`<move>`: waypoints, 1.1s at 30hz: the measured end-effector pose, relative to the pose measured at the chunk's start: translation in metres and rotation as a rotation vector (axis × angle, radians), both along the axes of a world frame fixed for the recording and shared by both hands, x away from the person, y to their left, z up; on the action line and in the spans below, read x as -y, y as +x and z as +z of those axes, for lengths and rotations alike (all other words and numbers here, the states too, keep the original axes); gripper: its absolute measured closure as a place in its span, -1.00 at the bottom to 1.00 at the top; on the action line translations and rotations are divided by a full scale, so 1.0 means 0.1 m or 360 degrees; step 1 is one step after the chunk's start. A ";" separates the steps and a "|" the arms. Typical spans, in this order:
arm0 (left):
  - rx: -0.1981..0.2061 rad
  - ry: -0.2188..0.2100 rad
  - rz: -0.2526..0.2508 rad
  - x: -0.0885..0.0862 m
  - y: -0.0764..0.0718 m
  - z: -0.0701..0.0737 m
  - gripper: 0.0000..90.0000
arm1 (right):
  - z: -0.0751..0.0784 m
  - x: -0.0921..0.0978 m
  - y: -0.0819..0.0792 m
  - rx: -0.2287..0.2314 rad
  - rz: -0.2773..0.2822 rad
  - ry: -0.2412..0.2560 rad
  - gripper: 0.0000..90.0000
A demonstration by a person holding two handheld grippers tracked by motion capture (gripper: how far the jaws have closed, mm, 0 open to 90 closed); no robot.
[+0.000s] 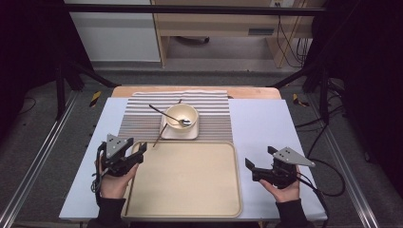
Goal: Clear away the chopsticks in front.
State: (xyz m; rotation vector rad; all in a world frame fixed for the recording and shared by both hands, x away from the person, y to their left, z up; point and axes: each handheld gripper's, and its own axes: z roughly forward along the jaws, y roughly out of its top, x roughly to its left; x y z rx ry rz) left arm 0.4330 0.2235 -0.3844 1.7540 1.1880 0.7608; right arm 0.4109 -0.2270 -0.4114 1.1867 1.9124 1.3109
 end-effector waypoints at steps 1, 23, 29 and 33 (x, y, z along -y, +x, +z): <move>0.0003 0.0004 -0.0009 0.01 0.05 0.01 0.02 | 0.00 0.00 0.00 -0.0001 0.0001 0.0002 -0.83; -0.0071 0.0163 -0.0201 0.04 0.82 -0.13 -0.48 | -0.03 -0.02 0.02 -0.0017 0.0001 -0.0024 -0.84; -0.0128 0.0215 -0.0208 0.09 1.00 -0.27 -0.44 | -0.03 -0.02 0.02 -0.0013 0.0003 -0.0029 -0.84; -0.0172 0.0262 -0.0202 0.12 1.11 -0.37 -0.35 | -0.04 -0.02 0.03 -0.0021 0.0006 -0.0031 -0.84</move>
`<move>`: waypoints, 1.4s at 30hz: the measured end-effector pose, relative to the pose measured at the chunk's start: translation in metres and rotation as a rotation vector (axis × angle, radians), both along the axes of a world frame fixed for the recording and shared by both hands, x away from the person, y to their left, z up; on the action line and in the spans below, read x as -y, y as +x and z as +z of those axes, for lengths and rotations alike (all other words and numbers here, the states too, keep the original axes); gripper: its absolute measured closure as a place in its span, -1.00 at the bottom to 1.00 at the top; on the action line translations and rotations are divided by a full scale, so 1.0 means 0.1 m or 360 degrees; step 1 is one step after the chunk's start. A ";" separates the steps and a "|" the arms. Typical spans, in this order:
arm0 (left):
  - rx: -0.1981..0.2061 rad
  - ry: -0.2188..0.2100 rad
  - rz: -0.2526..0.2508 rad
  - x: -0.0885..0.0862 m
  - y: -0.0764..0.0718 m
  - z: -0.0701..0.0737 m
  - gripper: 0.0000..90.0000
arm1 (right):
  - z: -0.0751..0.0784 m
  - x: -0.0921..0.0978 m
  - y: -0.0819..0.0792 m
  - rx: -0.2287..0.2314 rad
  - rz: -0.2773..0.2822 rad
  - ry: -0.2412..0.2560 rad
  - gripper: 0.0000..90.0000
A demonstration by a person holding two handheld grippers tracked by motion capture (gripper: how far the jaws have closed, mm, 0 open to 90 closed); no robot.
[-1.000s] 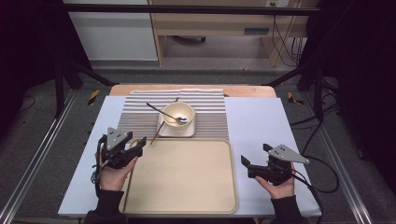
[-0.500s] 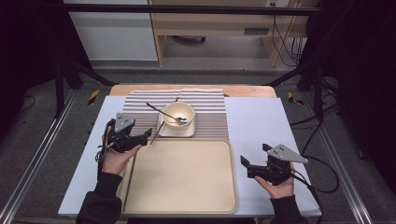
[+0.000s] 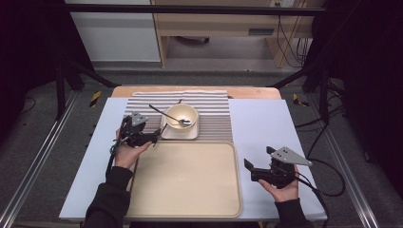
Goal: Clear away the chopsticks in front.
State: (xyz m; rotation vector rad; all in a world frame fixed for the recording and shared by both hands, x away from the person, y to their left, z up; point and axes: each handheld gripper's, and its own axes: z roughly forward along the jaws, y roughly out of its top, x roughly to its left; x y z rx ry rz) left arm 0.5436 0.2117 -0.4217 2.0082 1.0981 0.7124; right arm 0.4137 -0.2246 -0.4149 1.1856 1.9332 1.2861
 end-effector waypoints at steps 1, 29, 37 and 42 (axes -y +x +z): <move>-0.0007 0.0011 -0.0003 0.01 0.02 -0.03 -0.32 | 0.00 0.00 0.00 -0.0001 0.0002 -0.0003 -0.84; -0.0140 0.0110 -0.0045 0.30 0.41 -0.34 0.54 | -0.01 0.01 0.01 -0.0012 -0.0001 -0.0001 -0.84; -0.0164 0.0133 -0.0043 0.34 0.46 -0.39 0.73 | -0.02 0.01 0.01 -0.0013 -0.0003 -0.0004 -0.84; -0.0178 0.0123 -0.0026 0.34 0.48 -0.41 0.81 | -0.02 0.01 0.01 -0.0014 -0.0002 -0.0003 -0.84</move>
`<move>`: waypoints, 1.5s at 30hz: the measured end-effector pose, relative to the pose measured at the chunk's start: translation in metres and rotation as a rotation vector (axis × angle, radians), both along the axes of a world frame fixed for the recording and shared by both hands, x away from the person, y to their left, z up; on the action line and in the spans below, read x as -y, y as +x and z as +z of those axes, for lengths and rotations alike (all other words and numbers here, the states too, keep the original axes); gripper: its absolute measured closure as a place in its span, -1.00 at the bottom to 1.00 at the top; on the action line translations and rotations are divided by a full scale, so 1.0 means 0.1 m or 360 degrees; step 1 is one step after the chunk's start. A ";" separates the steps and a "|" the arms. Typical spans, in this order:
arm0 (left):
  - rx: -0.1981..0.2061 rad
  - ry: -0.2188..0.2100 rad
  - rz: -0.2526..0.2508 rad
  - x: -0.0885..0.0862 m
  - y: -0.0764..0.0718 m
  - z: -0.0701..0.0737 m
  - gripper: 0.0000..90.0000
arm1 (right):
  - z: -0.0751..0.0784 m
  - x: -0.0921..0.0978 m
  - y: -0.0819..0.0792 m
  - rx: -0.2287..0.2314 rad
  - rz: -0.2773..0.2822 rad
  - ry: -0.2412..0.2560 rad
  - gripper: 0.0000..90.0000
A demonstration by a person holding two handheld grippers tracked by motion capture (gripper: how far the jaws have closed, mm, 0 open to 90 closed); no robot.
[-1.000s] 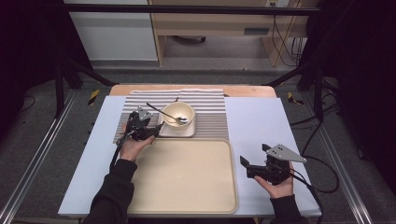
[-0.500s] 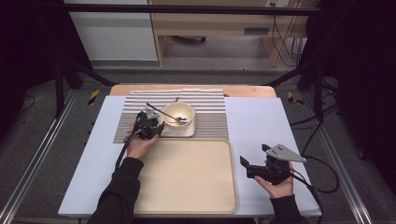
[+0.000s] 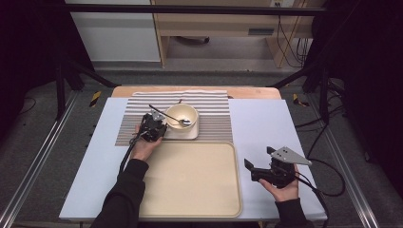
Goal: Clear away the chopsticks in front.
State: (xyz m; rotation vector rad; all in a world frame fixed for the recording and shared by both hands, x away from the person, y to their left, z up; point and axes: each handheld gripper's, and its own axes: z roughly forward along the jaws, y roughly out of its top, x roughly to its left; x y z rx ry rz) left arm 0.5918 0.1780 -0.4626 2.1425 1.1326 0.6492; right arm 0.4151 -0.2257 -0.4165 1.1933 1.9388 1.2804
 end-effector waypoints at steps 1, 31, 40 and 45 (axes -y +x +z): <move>-0.0002 -0.0008 0.0008 0.00 0.00 0.00 0.82 | 0.00 0.00 0.00 -0.0002 0.0001 -0.0005 -0.84; 0.0000 -0.0164 0.0151 -0.19 -0.18 0.18 0.89 | 0.00 0.00 0.00 -0.0004 0.0003 -0.0009 -0.85; 0.0031 -0.0149 0.0172 -0.26 -0.28 0.29 0.89 | 0.01 0.00 -0.01 0.0002 0.0007 -0.0011 -0.85; 0.0038 -0.0157 0.0207 -0.35 -0.31 0.31 0.89 | 0.01 0.00 -0.01 0.0003 0.0005 -0.0008 -0.85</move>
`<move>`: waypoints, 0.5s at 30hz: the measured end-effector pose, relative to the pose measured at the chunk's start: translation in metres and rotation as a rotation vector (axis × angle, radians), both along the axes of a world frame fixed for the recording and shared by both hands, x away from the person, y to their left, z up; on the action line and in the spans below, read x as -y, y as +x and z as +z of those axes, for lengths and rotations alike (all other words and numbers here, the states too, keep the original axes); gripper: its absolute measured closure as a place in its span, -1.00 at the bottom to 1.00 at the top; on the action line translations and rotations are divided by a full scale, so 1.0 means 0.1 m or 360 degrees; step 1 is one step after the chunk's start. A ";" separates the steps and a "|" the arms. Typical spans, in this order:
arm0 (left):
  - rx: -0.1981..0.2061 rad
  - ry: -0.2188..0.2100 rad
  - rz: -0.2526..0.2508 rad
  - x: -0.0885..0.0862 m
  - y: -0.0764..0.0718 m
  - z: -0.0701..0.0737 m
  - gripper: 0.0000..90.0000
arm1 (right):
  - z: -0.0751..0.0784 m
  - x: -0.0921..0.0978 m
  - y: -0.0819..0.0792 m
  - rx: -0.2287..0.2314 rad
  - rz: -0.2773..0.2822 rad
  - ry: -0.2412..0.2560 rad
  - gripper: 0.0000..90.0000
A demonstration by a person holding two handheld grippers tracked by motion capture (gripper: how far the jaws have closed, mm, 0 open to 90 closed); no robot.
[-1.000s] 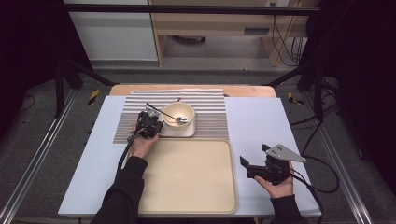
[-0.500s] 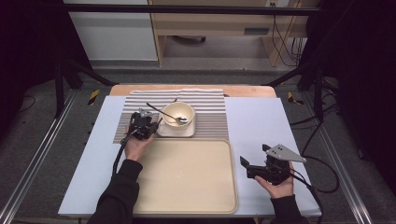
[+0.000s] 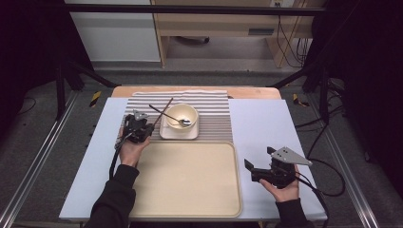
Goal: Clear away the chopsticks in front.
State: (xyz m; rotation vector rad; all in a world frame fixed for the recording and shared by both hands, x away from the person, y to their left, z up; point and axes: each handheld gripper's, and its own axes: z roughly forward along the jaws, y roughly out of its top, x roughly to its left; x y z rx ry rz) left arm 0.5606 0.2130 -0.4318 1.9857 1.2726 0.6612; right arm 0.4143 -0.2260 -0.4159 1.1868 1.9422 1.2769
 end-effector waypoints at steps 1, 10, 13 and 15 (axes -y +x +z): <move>0.0004 -0.0005 0.0006 -0.02 -0.01 0.00 0.90 | 0.00 0.00 0.00 -0.0001 0.0001 0.0000 -0.85; 0.0028 0.0006 0.0035 -0.15 -0.12 0.05 0.89 | 0.00 0.00 0.00 0.0000 0.0000 0.0002 -0.86; 0.0044 -0.0007 0.0048 -0.20 -0.18 0.07 0.89 | 0.00 0.00 0.00 0.0002 -0.0001 0.0004 -0.86; 0.0049 -0.0015 0.0053 -0.22 -0.23 0.06 0.89 | 0.01 0.00 -0.01 0.0001 0.0001 0.0010 -0.86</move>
